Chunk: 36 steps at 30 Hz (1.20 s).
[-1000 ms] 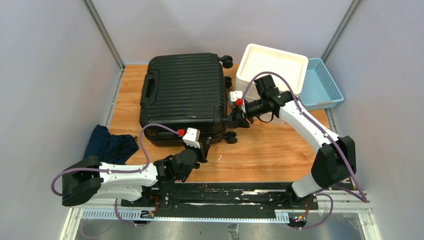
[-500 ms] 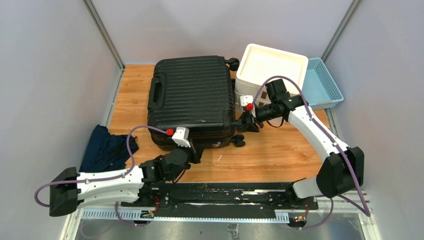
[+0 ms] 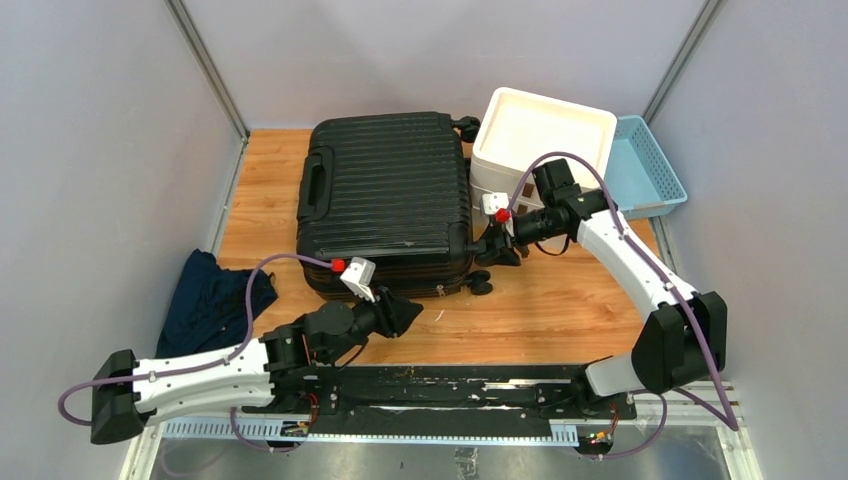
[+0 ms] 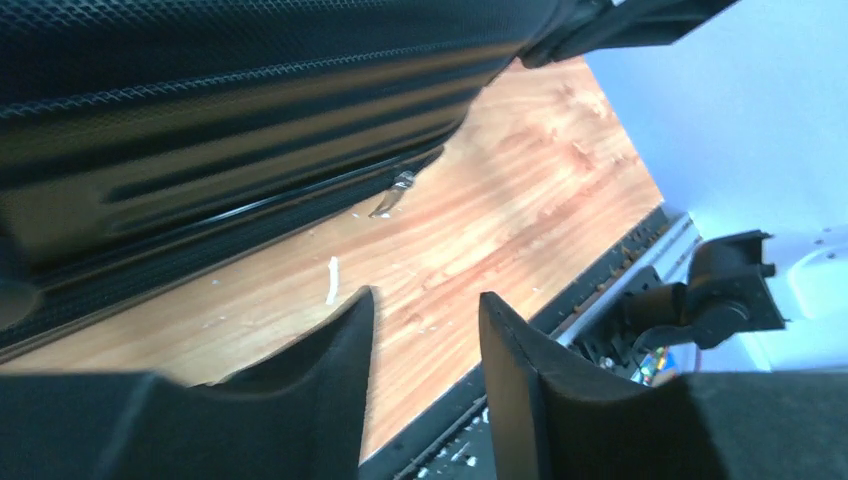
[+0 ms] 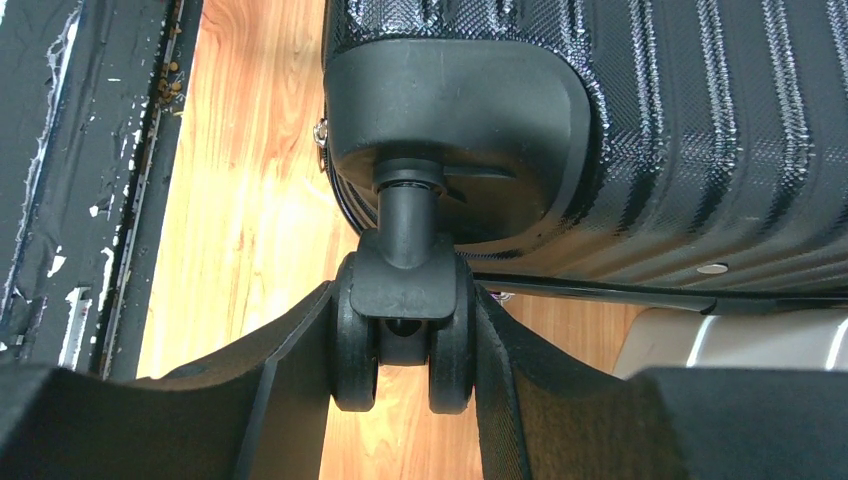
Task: Open, take out, and arrange the luggage
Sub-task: Unzip the luggage at the center of the board.
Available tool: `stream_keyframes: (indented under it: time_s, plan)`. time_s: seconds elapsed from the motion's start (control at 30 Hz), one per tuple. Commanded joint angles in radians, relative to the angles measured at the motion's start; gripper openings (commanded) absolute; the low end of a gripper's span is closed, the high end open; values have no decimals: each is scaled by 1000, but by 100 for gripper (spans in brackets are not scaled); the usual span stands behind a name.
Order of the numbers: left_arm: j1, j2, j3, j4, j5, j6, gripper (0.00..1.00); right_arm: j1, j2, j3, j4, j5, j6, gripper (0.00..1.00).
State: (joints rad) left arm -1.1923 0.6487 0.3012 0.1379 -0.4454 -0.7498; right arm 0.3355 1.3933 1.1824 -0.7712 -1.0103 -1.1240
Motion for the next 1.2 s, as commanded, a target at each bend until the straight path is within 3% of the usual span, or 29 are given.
stream_keyframes:
  time_s: [0.0,0.1,0.17,0.37,0.63,0.97,1.17]
  plan:
    - [5,36,-6,97,85,42,51,-1,21,-24,-132,-65,-16,14]
    - [5,83,-26,182,60,37,71,0,27,-26,-132,-70,-15,15]
    - [4,127,-15,193,46,46,78,2,30,-26,-132,-73,-15,15]
    - [5,286,-9,342,2,80,82,11,44,-24,-132,-71,-15,15]
    - [8,549,-40,691,-98,124,73,17,44,-27,-133,-71,-17,15]
    - [19,710,-25,824,-192,141,63,17,39,-29,-132,-72,-22,15]
    - [19,782,-16,911,-213,155,48,18,39,-29,-133,-71,-22,15]
